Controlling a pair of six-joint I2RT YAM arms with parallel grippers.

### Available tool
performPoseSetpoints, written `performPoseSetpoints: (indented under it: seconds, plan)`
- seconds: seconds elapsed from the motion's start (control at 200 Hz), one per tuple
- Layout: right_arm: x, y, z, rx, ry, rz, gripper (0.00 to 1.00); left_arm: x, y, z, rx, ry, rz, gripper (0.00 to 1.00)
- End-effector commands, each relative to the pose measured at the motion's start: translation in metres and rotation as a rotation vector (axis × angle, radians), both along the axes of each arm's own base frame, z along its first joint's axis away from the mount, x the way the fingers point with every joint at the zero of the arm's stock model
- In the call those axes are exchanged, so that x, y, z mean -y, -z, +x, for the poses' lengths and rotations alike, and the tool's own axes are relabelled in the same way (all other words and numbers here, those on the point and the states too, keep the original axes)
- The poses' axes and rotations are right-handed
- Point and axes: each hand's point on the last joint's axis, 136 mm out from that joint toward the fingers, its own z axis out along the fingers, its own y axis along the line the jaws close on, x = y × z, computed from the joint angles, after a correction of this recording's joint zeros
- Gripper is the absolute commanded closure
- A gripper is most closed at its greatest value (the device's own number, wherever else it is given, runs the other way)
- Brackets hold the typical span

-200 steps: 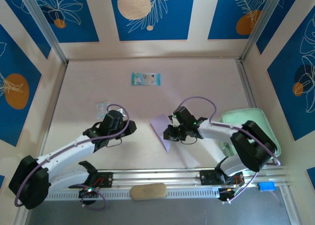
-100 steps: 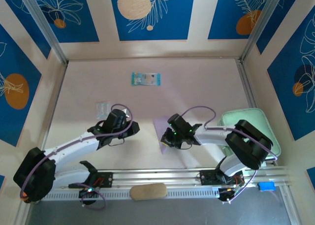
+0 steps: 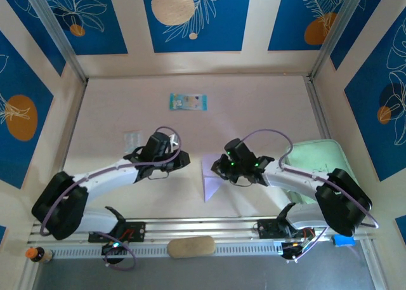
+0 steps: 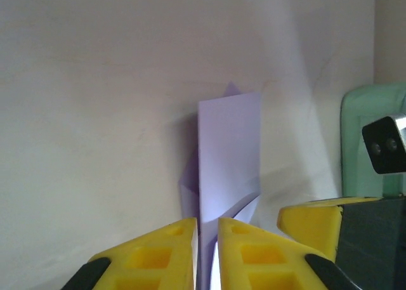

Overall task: Fold a paper plane with a square sheet of paper (pick it up from the middle)
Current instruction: Perform the fifth fold on the wing at the bottom-center of the table.

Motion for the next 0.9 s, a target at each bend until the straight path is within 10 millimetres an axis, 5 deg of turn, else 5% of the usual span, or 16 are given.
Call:
performPoseSetpoints:
  seconds: [0.0,0.295,0.675,0.895]
  plan:
    - [0.017,0.014,-0.023,-0.039,-0.129,-0.058,0.88,0.034,-0.016,0.001,0.012,0.106,-0.083,0.86]
    - [0.031,0.028,-0.034,-0.056,-0.145,-0.047,0.84,0.078,0.022,-0.002,-0.100,0.203,-0.062,0.90]
    - [0.045,0.036,-0.036,-0.086,-0.136,-0.034,0.67,0.056,0.086,-0.017,-0.217,0.142,0.030,0.94]
    - [0.046,0.032,-0.030,-0.090,-0.132,0.020,0.59,0.049,0.106,-0.028,-0.263,0.118,-0.005,0.94]
